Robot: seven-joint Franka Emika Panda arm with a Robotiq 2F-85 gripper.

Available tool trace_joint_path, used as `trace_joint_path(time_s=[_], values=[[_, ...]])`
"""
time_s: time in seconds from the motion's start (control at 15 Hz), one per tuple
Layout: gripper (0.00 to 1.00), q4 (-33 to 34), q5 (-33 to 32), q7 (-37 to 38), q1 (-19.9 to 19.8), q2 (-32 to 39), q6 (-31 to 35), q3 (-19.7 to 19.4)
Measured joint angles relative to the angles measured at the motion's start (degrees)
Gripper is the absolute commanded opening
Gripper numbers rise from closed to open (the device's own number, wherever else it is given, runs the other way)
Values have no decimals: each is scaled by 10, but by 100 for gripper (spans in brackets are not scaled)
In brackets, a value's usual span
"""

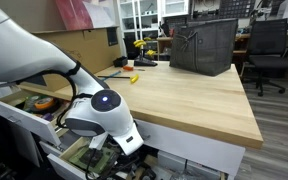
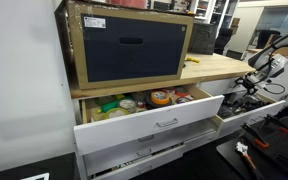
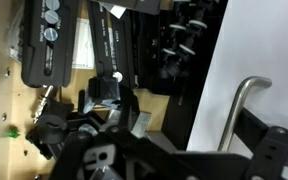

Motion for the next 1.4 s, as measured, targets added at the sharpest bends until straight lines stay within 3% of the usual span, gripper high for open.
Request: trace_joint_path(time_s=[0.33,0.67,1.4], values=[[100,13,31,45,89,-21,-48,-85],[100,8,75,54,139,-30,-49,-128],[100,6,123,40,161,-33,-52,-148]])
